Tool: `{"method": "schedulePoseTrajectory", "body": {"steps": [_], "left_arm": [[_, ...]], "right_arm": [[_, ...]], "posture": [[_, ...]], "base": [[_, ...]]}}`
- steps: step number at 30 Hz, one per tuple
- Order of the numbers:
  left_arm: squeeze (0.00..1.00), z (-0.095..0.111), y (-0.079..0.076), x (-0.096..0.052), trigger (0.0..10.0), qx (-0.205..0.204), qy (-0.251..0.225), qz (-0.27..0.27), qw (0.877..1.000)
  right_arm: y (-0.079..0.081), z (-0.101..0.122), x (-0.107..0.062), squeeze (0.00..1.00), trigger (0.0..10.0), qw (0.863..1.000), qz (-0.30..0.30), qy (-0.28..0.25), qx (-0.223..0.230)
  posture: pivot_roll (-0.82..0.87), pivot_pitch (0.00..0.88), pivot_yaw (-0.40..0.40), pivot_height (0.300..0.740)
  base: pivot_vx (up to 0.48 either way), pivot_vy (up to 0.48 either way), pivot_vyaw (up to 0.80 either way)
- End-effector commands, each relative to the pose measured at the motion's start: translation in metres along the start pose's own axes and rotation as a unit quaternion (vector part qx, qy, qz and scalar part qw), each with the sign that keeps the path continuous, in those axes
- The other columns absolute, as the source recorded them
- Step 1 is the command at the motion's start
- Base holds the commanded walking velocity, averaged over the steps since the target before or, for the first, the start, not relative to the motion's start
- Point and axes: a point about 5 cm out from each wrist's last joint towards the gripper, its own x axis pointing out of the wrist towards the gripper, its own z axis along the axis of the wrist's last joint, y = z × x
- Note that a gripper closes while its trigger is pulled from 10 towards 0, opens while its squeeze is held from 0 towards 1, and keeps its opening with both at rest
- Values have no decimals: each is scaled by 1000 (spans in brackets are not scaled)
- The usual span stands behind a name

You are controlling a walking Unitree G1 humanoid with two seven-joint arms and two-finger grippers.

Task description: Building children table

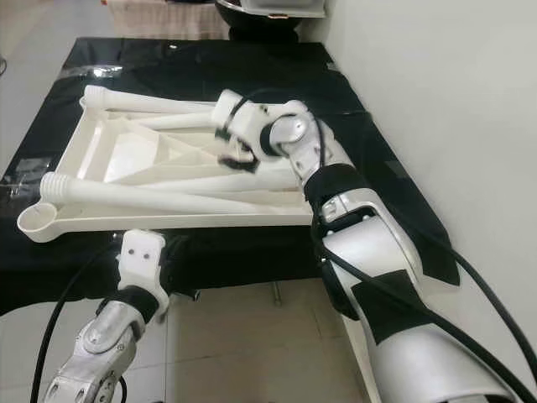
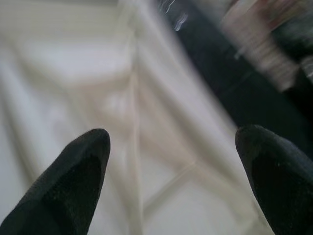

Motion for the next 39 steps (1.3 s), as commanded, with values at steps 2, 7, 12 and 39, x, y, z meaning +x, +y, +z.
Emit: {"method": "schedulePoseTrajectory", "body": {"steps": [2, 7, 12, 39], "left_arm": [[0, 4, 6, 2, 10000, 15, -8, 14, 1000], [0, 37, 24, 13, 10000, 17, -61, 43, 997], [0, 47, 30, 15, 10000, 12, -78, 51, 996], [0, 26, 25, 16, 10000, -19, -45, 40, 998]], "right_arm": [[-8, 3, -5, 0, 10000, 993, -62, -75, 65], [-1, -25, -24, 0, 10000, 938, -83, -179, 285], [14, -39, -33, 0, 10000, 932, -81, -193, 297], [62, -30, -58, 0, 10000, 958, -14, -192, 213]], "posture": [[-16, 96, -112, 740], [-9, 84, -97, 740], [-11, 79, -86, 740], [-32, 44, -63, 740]], "base": [[0, 0, 0], [0, 0, 0], [0, 0, -320], [18, 0, 148]]}}
